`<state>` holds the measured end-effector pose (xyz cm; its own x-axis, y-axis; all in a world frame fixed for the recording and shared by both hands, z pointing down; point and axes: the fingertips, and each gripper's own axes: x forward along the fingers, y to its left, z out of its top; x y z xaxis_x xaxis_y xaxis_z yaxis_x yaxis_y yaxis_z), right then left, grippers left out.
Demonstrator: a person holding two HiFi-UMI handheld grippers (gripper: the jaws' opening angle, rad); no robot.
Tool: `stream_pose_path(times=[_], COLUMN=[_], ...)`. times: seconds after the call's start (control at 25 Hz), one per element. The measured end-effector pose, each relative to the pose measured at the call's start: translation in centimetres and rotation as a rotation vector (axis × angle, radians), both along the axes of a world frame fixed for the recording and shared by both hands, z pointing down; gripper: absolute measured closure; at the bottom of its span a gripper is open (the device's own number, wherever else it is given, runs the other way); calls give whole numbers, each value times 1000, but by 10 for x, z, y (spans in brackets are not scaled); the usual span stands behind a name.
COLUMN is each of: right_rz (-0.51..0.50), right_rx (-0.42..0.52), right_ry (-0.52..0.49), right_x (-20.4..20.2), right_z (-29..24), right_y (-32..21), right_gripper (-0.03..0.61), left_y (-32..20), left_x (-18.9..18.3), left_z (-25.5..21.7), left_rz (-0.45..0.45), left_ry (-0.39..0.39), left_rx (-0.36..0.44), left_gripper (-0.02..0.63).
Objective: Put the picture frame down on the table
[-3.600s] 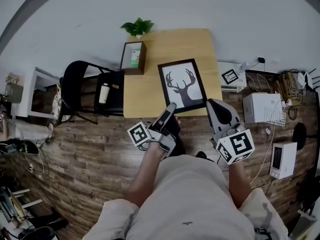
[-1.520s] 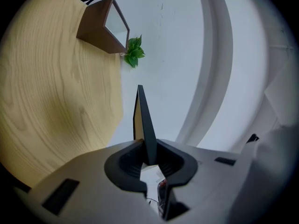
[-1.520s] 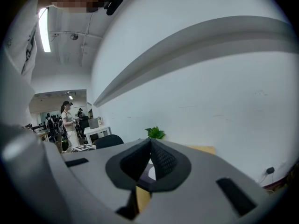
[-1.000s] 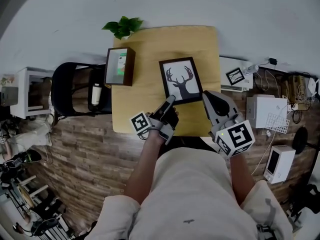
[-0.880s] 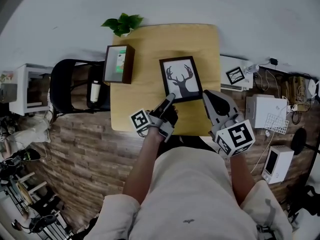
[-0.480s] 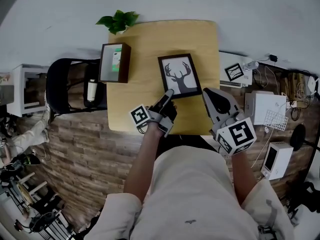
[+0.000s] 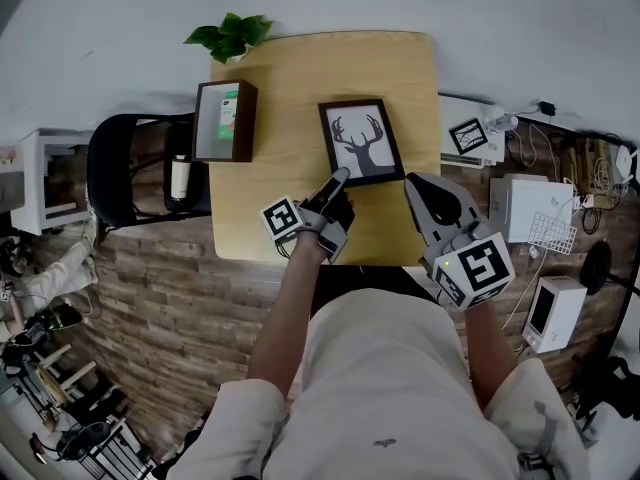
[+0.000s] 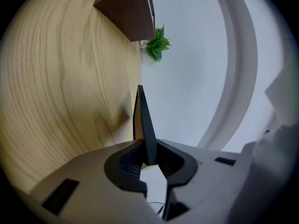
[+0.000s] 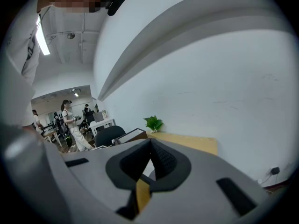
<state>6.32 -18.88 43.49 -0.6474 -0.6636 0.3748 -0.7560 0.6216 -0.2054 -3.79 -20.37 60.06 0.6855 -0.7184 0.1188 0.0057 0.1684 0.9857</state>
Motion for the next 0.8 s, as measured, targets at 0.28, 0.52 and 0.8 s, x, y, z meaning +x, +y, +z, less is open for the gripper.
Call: stream_pose_path(times=[0.28,0.52,0.8], right_rz=[9,12,1], right_rx=[-1,-6,0], right_ry=[1,6,18], right_x=[0,-2,-6], right_z=[1,0,5], right_y=[3,5,9], right_gripper=[580,580,580], left_y=[-1,-1,0], left_x=[-1,-1,-9], left_z=[11,18,34], left_rz=[1,6,-3], left_ry=[-11,-59,-143], left_rx=[-12,-16,-61], left_gripper=[555,555,555])
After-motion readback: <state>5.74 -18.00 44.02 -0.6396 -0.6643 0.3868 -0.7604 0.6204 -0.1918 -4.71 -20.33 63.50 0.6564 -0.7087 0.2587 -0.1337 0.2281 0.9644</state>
